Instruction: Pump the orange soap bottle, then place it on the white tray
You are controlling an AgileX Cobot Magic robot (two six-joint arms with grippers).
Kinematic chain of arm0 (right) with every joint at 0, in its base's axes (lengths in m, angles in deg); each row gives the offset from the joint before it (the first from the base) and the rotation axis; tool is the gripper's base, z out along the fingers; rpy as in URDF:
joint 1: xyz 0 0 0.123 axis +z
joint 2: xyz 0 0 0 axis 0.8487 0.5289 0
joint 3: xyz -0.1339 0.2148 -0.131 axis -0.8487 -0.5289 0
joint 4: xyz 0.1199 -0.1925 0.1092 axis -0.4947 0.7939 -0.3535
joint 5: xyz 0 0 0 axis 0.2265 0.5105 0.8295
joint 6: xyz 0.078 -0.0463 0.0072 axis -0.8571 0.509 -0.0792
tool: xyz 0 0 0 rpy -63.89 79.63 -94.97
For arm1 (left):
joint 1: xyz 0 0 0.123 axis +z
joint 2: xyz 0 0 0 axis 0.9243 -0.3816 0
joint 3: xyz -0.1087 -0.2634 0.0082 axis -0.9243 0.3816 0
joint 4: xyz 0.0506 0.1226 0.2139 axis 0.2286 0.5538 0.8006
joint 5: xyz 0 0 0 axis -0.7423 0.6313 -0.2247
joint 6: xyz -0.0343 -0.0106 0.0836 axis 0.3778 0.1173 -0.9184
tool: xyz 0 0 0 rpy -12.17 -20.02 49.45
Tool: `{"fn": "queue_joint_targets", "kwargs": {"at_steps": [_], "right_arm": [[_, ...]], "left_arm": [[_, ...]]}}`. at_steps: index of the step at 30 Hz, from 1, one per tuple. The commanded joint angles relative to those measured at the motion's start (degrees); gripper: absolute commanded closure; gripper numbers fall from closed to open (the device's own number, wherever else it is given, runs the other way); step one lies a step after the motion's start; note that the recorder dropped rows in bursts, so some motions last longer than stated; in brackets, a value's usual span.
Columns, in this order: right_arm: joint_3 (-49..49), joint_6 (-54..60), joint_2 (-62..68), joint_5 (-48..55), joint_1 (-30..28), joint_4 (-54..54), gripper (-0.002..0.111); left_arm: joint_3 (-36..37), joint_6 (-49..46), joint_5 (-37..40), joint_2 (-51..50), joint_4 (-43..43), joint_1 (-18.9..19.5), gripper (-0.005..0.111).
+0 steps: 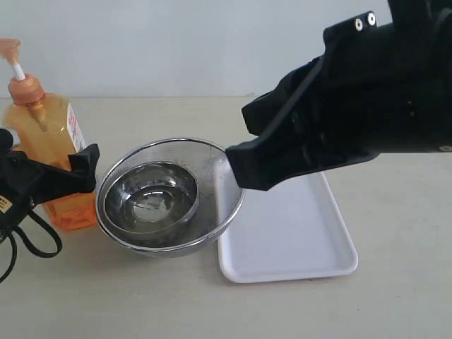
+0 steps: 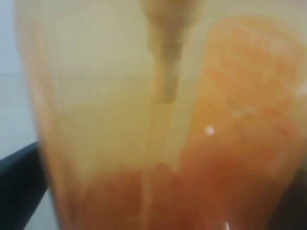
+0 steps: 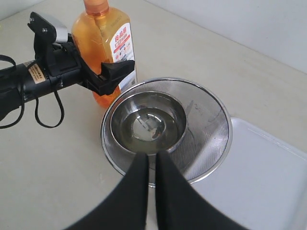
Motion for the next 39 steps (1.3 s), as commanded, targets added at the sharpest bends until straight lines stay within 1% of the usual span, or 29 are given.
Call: {"fn": "queue_joint_targets", "kwargs": {"at_steps": [1,6,7,9,12,13,14,15,16,18,19,20,22,25,26,28,31,33,35,39], "right_arm": [[-0.01,-0.08,-0.43,-0.3,-0.11,0.28,0.108],[-0.01,-0.08,-0.43,-0.3,-0.11,0.28,0.108],[-0.01,-0.08,-0.43,-0.3,-0.11,0.28,0.108],[-0.01,-0.08,-0.43,-0.3,-0.11,0.28,0.108],[-0.01,-0.08,-0.43,-0.3,-0.11,0.28,0.108],[-0.01,-0.08,-0.43,-0.3,-0.11,0.28,0.108],[-0.01,-0.08,-0.43,-0.3,-0.11,0.28,0.108],[-0.01,-0.08,-0.43,-0.3,-0.11,0.28,0.108],[-0.01,-0.08,-0.43,-0.3,-0.11,0.28,0.108],[-0.01,-0.08,-0.43,-0.3,-0.11,0.28,0.108],[-0.01,-0.08,-0.43,-0.3,-0.11,0.28,0.108],[-0.01,-0.08,-0.43,-0.3,-0.11,0.28,0.108],[-0.01,-0.08,-0.43,-0.3,-0.11,0.28,0.108],[-0.01,-0.08,-0.43,-0.3,-0.11,0.28,0.108],[-0.01,-0.08,-0.43,-0.3,-0.11,0.28,0.108],[-0.01,-0.08,-0.43,-0.17,-0.11,0.28,0.108],[-0.01,-0.08,-0.43,-0.17,-0.11,0.28,0.108],[-0.01,-0.08,-0.43,-0.17,-0.11,0.28,0.108],[-0.01,-0.08,-0.43,-0.17,-0.11,0.28,0.108],[-0.01,-0.08,-0.43,-0.17,-0.11,0.28,0.108]], "left_arm": [[-0.84,-0.38,-0.69,-0.33,-0.37,0.1,-0.003],[-1.13,-0.83,-0.69,-0.33,-0.63,0.1,-0.003],[-1.37,-1.29,-0.69,-0.33,-0.63,0.1,-0.002],[-1.96,-1.3,-0.69,-0.33,-0.63,0.1,0.004],[-2.89,-1.3,-0.69,-0.33,-0.63,0.1,0.028],[-3.1,-1.3,-0.69,-0.33,-0.63,0.1,0.04],[-3.14,-1.3,-0.69,-0.33,-0.63,0.1,0.047],[-3.28,-1.3,-0.69,-0.33,-0.63,0.1,0.061],[-3.45,-1.3,-0.69,-0.33,-0.63,0.1,0.068],[-3.43,-1.3,-0.69,-0.33,-0.63,0.1,0.086],[-3.43,-2.09,-0.69,-0.33,-0.63,0.1,0.098],[-3.43,-3.49,-0.69,-0.33,-0.63,0.1,0.102],[-2.88,-4.96,-0.69,-0.33,-0.63,0.1,0.102],[-0.42,-4.72,-0.69,1.76,0.74,0.1,0.102],[1.41,-4.52,-0.69,3.37,0.91,0.1,0.102],[4.47,-1.6,-0.69,5.85,0.91,0.1,0.102],[8.66,-0.2,-0.69,9.11,1.79,0.1,0.102],[10.79,2.91,-0.69,9.93,2.46,0.1,0.102],[10.8,4.95,-0.69,9.93,3.39,0.1,0.102],[10.8,4.61,-0.69,9.93,3.95,0.1,0.102]]}}
